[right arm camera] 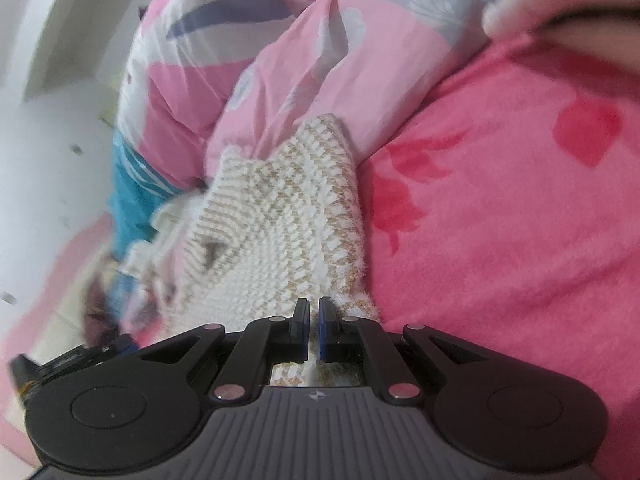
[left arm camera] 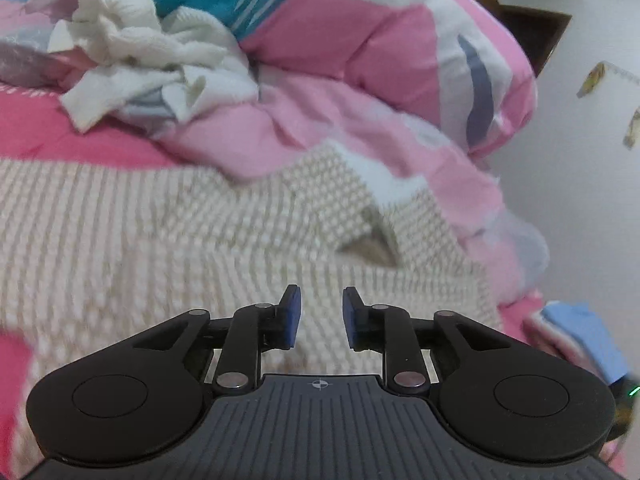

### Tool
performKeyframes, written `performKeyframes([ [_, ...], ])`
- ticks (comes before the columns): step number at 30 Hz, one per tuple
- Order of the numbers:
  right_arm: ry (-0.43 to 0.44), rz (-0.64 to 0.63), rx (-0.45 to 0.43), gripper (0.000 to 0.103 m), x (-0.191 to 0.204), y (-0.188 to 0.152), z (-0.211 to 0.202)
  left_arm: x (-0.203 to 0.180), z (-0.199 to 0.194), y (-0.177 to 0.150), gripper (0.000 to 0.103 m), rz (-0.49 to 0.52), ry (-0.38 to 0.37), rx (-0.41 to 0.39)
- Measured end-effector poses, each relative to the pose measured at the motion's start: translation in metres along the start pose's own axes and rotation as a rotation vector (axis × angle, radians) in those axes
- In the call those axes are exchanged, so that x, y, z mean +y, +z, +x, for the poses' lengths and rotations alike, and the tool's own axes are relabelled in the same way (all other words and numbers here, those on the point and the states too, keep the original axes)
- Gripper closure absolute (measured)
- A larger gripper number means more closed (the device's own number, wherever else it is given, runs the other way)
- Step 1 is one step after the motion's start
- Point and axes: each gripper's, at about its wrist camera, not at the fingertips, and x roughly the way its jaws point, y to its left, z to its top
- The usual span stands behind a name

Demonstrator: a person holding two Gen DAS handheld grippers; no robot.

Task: Fold clothes

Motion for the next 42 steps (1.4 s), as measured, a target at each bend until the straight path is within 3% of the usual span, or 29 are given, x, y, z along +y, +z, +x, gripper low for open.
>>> performKeyframes([
  [3,-0.05,-0.076,-0.005,0.097,0.036,0.0,-0.001,0.009,0.004,-0.012,0.081,-0.021,0.0,-0.001],
  [7,-0.165,-0.29,0.009,0.098,0.092,-0.013,0.021,0.021,0.01,-0.027,0.08,-0.048,-0.001,-0.003],
  [8,-0.195,-0.296,0.011,0.098,0.091,-0.015,0.024,0.023,0.011,-0.031,0.08,-0.055,-0.001,-0.003],
  [11,-0.285,-0.249,0.014,0.103,0.068,-0.018,0.03,0.03,0.013,-0.038,0.08,-0.073,-0.014,-0.009],
  [14,-0.233,-0.043,-0.044,0.103,0.042,-0.006,0.004,0.034,0.013,-0.038,0.08,-0.084,-0.03,-0.013],
  [16,-0.21,0.002,-0.074,0.101,0.045,0.0,-0.006,0.035,0.012,-0.039,0.08,-0.087,-0.033,-0.014],
  [18,-0.186,-0.007,-0.072,0.101,0.059,0.01,-0.001,0.033,0.012,-0.04,0.079,-0.076,-0.03,-0.016],
  [22,-0.232,-0.131,-0.042,0.101,0.095,0.032,0.043,0.034,0.011,-0.041,0.079,-0.08,-0.035,-0.02],
  [28,-0.414,-0.16,-0.001,0.102,0.078,0.057,0.126,0.035,0.01,-0.044,0.079,-0.078,-0.048,-0.035],
  [32,-0.347,0.01,-0.015,0.101,0.061,0.064,0.117,0.036,0.01,-0.044,0.079,-0.083,-0.053,-0.036],
  [35,-0.304,-0.015,-0.033,0.101,0.069,0.064,0.108,0.036,0.011,-0.044,0.079,-0.082,-0.053,-0.036],
  [38,-0.355,0.001,-0.032,0.101,0.064,0.07,0.115,0.036,0.011,-0.045,0.079,-0.082,-0.053,-0.036],
  [42,-0.289,0.247,-0.002,0.101,0.034,0.081,0.116,0.036,0.011,-0.045,0.079,-0.082,-0.054,-0.037],
])
